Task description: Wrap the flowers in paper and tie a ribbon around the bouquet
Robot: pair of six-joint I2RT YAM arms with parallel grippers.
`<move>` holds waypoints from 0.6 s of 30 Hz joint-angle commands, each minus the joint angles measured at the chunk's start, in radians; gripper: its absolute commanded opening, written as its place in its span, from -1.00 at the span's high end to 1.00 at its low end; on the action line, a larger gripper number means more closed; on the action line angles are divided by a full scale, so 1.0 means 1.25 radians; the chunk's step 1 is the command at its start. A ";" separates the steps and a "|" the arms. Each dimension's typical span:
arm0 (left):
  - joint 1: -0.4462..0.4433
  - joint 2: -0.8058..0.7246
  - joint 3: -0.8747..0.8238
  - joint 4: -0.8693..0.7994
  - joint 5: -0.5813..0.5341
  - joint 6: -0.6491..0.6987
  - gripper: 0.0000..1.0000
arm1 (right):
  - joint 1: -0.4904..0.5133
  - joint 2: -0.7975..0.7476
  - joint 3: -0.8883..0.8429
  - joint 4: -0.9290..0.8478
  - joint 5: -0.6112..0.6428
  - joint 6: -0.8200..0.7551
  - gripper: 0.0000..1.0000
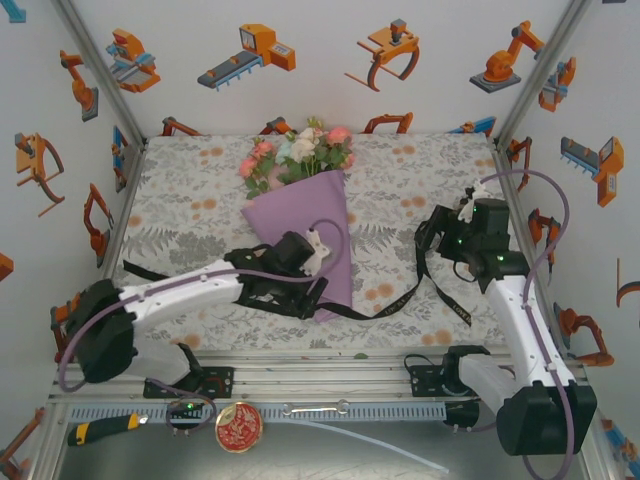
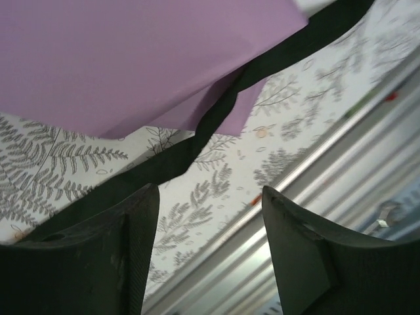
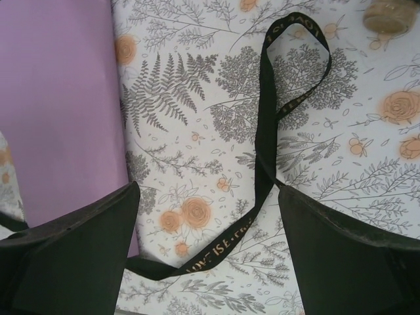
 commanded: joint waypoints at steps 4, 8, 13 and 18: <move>-0.008 0.113 0.005 0.052 0.006 0.100 -0.07 | -0.003 -0.024 -0.002 0.000 -0.034 0.006 -0.55; -0.009 0.123 -0.009 0.051 0.029 0.076 0.61 | -0.003 -0.029 -0.005 -0.004 -0.031 0.011 -0.54; -0.008 0.095 -0.030 -0.051 -0.068 0.048 1.00 | -0.003 -0.033 -0.010 0.000 -0.026 0.020 -0.54; -0.012 0.023 -0.068 -0.104 -0.084 -0.028 0.90 | -0.003 -0.034 -0.002 -0.010 -0.024 0.023 -0.53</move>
